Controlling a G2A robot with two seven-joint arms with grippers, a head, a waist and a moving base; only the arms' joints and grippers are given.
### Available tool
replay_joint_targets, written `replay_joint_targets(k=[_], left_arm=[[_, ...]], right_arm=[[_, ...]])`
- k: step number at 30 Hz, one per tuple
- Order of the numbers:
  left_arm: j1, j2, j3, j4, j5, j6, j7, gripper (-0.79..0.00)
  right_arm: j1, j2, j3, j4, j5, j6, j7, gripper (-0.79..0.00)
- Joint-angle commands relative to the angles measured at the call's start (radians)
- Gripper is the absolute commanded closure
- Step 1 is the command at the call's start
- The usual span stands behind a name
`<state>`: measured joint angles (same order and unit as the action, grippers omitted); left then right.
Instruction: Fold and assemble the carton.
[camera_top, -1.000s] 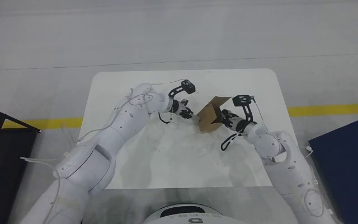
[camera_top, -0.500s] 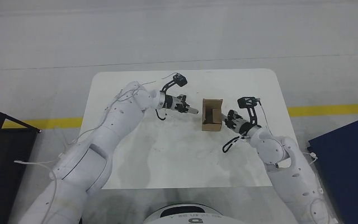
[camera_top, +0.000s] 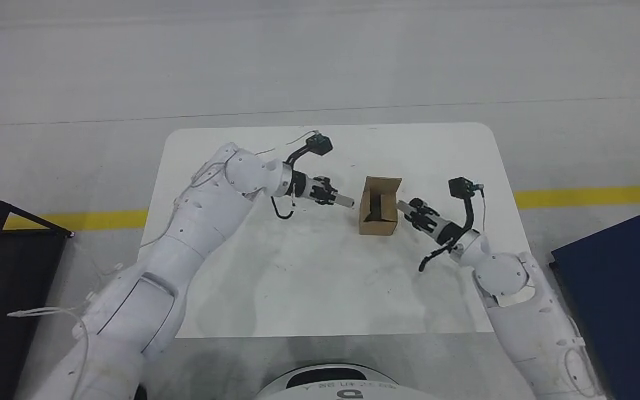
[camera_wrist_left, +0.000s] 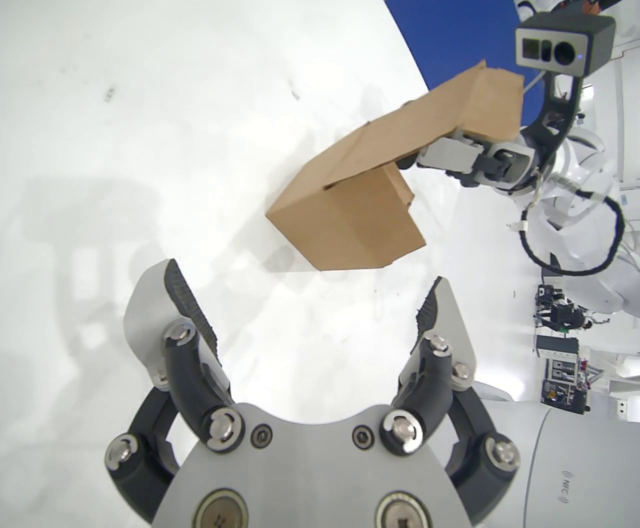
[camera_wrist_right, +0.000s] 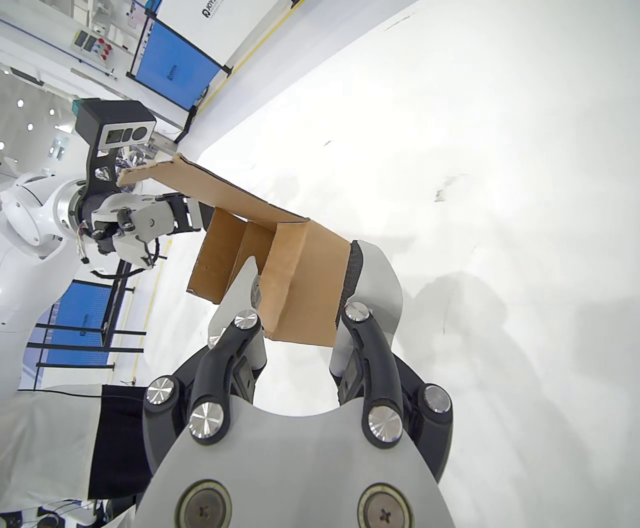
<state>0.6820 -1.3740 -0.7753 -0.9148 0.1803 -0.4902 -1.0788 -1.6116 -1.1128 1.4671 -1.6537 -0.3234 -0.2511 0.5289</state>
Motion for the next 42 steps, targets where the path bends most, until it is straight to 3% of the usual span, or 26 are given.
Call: replay_joint_targets(k=[1, 12, 17, 23, 30, 34, 35, 38, 42], left_arm=[[0.004, -0.001, 0.007, -0.022, -0.003, 0.043, -0.013, -0.785], [-0.005, -0.015, 0.053, -0.048, 0.068, 0.183, 0.013, -0.760], [-0.011, -0.019, 0.052, -0.048, 0.062, 0.206, 0.016, -0.643], [-0.001, -0.008, 0.035, -0.068, 0.089, 0.251, 0.013, -0.693], [0.002, -0.009, 0.042, -0.067, 0.110, 0.254, 0.030, -0.674], [-0.009, -0.023, 0.062, -0.040, 0.103, 0.243, 0.049, -0.591], [-0.014, -0.028, 0.070, -0.029, 0.100, 0.238, 0.048, -0.499], [-0.030, -0.046, 0.097, 0.001, 0.085, 0.222, 0.044, -0.372], [-0.057, -0.068, 0.125, 0.044, 0.076, 0.211, 0.046, -0.256]], right_arm=[[0.002, 0.000, -0.004, 0.011, 0.020, -0.032, 0.009, -0.348], [-0.002, 0.003, -0.027, 0.026, 0.028, -0.151, 0.009, -0.332], [0.002, 0.004, -0.028, 0.036, 0.031, -0.167, 0.008, -0.339], [0.009, 0.007, -0.025, 0.045, 0.023, -0.178, 0.012, -0.354], [0.020, 0.011, -0.032, 0.046, 0.011, -0.191, 0.032, -0.360], [0.026, 0.012, -0.044, 0.039, -0.005, -0.196, 0.039, -0.360], [0.027, 0.012, -0.047, 0.038, -0.008, -0.197, 0.038, -0.360], [0.029, 0.012, -0.056, 0.035, -0.015, -0.199, 0.040, -0.360], [0.027, 0.013, -0.065, 0.030, -0.023, -0.201, 0.040, -0.363]])
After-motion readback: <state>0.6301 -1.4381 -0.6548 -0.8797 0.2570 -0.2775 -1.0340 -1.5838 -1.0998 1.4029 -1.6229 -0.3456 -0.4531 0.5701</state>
